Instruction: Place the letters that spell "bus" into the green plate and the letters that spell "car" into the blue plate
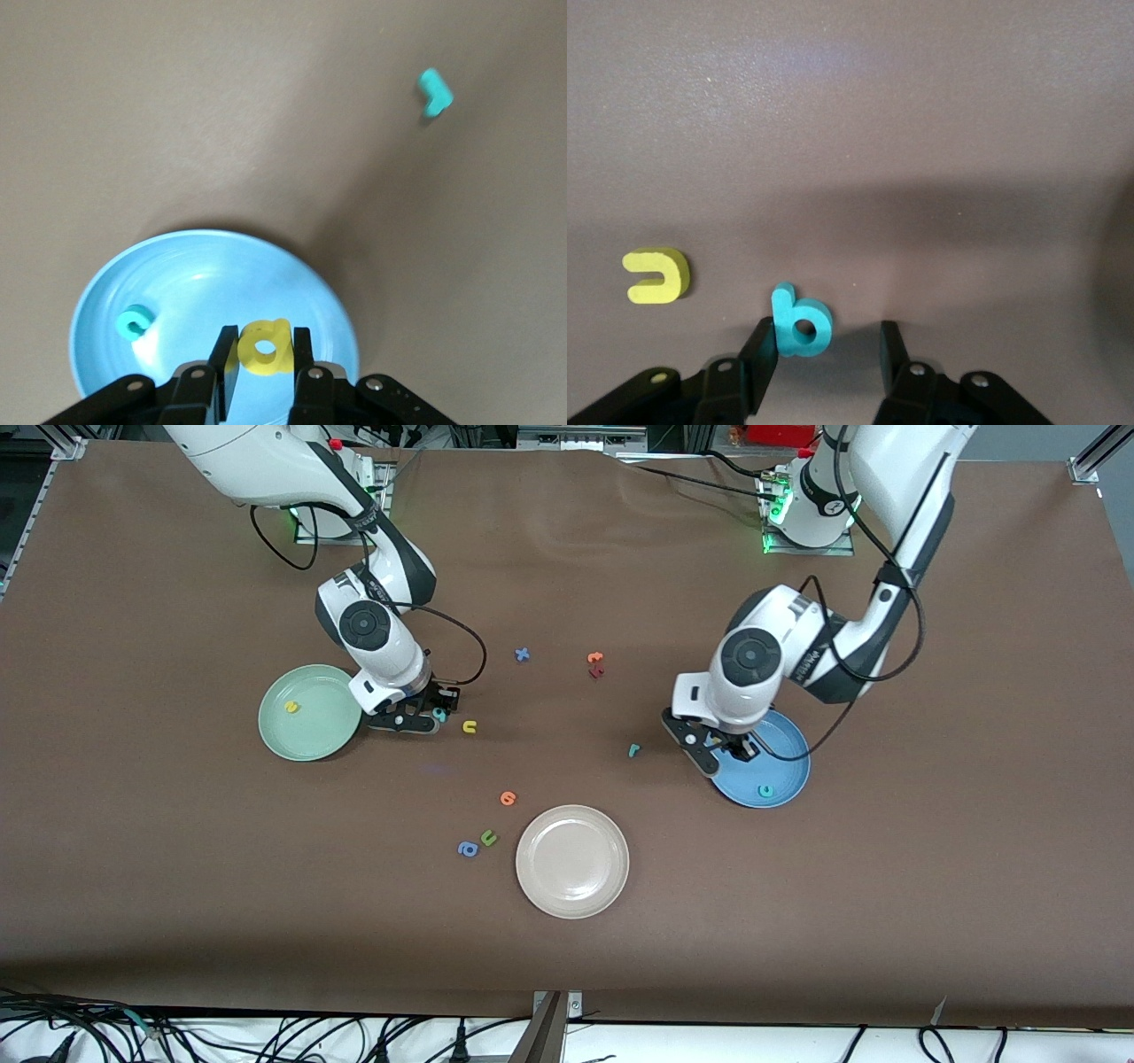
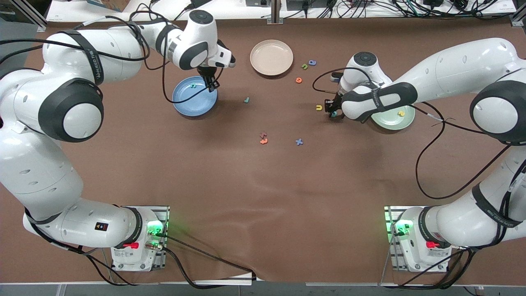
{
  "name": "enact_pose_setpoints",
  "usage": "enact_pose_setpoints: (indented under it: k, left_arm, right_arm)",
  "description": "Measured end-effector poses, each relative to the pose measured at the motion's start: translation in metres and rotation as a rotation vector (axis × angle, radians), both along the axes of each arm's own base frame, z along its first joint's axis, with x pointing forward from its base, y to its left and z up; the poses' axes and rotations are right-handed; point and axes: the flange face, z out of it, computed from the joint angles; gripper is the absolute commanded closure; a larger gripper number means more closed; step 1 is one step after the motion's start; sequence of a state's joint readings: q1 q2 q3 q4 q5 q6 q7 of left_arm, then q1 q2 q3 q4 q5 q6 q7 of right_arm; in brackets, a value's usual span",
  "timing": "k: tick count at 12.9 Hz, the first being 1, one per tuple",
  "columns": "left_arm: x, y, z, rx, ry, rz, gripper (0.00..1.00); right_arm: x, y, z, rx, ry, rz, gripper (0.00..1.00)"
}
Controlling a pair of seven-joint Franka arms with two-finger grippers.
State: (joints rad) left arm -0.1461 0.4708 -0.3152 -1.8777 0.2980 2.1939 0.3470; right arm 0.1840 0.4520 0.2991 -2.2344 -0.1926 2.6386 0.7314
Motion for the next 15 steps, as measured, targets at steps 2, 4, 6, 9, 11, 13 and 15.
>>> enact_pose_setpoints:
  k: [2, 4, 6, 9, 11, 13, 15]
  left_arm:
    - [0.009, 0.014, 0.0, -0.004, 0.004, -0.022, 0.0]
    - [0.014, 0.021, 0.0, -0.008, 0.003, -0.015, 0.0]
    - [0.016, 0.015, 0.003, -0.016, -0.005, -0.008, 0.0]
    - [0.014, 0.005, 0.015, -0.098, 0.051, 0.141, 0.0]
    - [0.018, 0.001, 0.035, -0.151, 0.055, 0.294, 0.0]
    - [0.024, -0.013, 0.062, -0.174, 0.015, 0.429, 0.0]
    - [0.013, -0.041, 0.068, -0.163, 0.01, 0.596, 0.0]
  right_arm:
    - [0.002, -0.001, 0.002, 0.001, -0.005, -0.003, 0.89]
    - [0.003, -0.001, 0.003, 0.002, -0.007, -0.003, 0.92]
    - [0.003, -0.001, 0.003, 0.002, -0.007, -0.003, 0.92]
    - [0.015, -0.019, 0.013, -0.039, 0.01, -0.027, 0.92]
    - [0.027, -0.042, 0.043, -0.114, 0.051, -0.053, 0.92]
    - [0.036, -0.081, 0.08, -0.18, 0.083, -0.058, 0.92]
    - [0.04, -0.134, 0.094, -0.203, 0.131, -0.043, 0.92]
